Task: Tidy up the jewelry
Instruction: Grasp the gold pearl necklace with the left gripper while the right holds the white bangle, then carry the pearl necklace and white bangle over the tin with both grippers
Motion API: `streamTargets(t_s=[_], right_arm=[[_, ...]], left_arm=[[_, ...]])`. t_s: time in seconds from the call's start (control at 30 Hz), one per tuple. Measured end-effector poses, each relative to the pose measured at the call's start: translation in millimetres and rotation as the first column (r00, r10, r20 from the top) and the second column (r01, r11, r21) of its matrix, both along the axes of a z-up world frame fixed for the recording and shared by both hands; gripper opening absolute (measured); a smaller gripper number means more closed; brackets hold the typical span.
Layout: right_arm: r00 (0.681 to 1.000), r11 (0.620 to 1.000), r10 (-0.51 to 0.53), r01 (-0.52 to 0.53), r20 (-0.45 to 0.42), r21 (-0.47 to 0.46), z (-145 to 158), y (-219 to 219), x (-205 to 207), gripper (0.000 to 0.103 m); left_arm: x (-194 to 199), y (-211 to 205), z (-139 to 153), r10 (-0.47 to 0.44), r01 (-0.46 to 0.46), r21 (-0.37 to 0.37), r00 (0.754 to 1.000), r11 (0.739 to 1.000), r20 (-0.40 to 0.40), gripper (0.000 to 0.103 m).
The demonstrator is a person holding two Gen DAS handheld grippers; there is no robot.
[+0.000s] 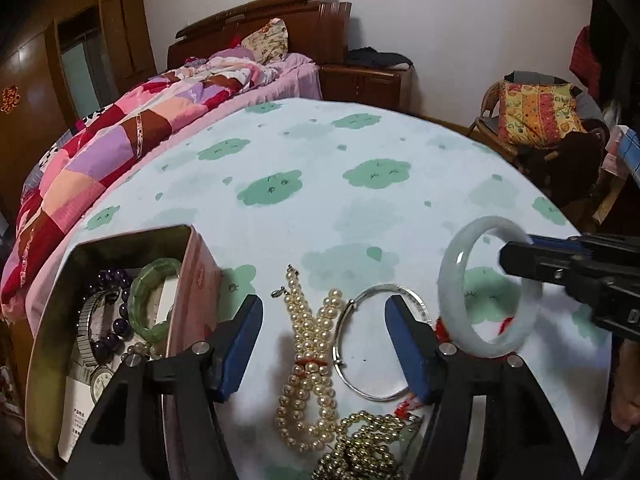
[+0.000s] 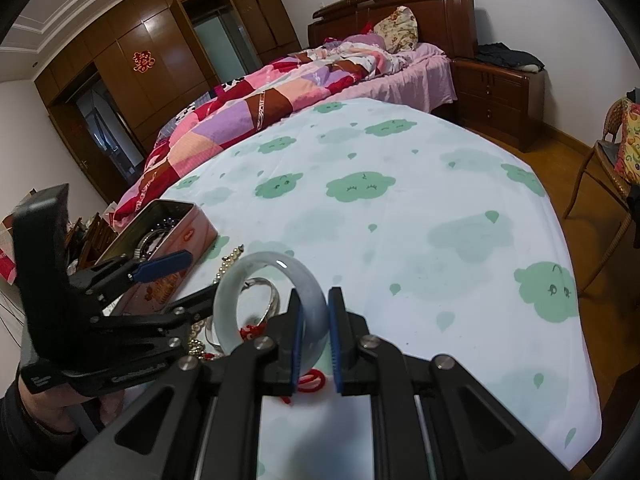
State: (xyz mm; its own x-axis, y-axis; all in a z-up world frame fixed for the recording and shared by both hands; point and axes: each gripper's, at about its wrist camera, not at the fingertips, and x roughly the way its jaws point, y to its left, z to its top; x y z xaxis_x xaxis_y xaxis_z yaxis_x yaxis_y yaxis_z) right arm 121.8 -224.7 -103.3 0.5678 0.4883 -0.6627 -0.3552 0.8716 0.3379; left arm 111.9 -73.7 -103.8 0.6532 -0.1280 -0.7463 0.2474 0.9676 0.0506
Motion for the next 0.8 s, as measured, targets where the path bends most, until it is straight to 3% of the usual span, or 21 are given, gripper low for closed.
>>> streamTargets(t_s=[0.13, 0.27, 0.43, 0.8], right_arm=[[1.000, 1.000, -0.001, 0.001, 0.003, -0.004, 0.1, 0.6, -0.3, 0.015], [1.000, 1.000, 0.004, -0.004, 0.009, -0.011, 1.6, 2.6, -2.0, 0.015], [1.000, 1.000, 0.008, -0.007, 0.017, -0.013, 5.5, 2.9, -4.8, 0.015], [0.997, 1.000, 0.028, -0.029, 0.077, 0.009, 33.3, 8.9, -17.8, 0.015]], left_arm=[[5.5, 0.4, -5.6, 0.004, -0.003, 0.009, 1.000, 1.000, -0.024, 0.038], [5.5, 0.0, -9.5, -0.017, 0.017, -0.001, 0.999, 1.000, -0.051, 0.005], [-3.6, 3.5, 0.3, -0.021, 0.020, -0.024, 0.999, 1.000, -0.033, 0.005], [-35.7, 40.2, 71.4, 0.033, -0.016, -0.142, 0.993, 0.990, 0.115, 0.005]])
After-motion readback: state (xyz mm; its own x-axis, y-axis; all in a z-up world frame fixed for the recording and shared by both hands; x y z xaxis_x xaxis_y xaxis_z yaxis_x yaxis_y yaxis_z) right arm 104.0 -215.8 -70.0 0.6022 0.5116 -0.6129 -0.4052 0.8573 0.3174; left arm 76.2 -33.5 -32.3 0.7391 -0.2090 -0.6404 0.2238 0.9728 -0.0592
